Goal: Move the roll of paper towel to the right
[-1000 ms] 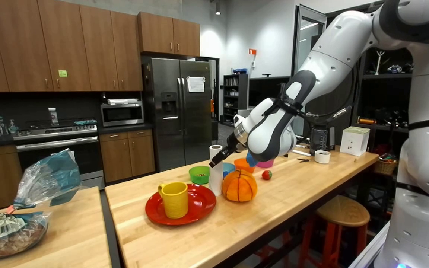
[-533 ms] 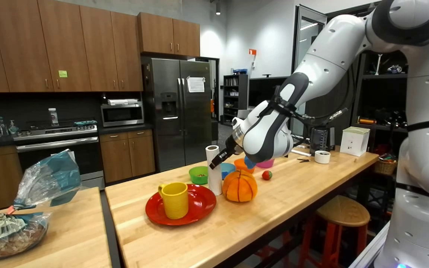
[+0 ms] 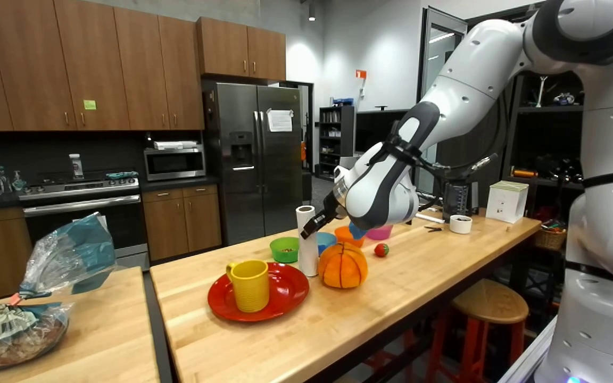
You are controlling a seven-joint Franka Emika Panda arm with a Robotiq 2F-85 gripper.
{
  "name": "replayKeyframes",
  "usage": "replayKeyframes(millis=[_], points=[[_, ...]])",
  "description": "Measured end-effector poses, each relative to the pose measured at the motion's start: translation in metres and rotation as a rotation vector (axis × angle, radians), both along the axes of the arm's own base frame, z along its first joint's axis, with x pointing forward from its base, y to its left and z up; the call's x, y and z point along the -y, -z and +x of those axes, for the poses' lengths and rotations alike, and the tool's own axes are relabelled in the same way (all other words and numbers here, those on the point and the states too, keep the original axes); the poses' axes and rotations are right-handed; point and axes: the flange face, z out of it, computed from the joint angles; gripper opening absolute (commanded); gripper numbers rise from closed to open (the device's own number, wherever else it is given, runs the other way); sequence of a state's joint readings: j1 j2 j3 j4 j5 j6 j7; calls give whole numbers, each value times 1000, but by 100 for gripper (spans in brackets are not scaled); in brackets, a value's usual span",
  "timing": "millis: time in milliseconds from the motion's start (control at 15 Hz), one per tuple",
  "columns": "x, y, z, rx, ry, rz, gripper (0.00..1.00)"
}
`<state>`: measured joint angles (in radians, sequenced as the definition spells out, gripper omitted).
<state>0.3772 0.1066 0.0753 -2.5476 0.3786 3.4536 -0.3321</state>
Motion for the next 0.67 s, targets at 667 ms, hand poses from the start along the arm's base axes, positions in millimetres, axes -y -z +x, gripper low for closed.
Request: replayKeyframes(millis=[667], points=[[6,-48,0,59,-8,20,30]])
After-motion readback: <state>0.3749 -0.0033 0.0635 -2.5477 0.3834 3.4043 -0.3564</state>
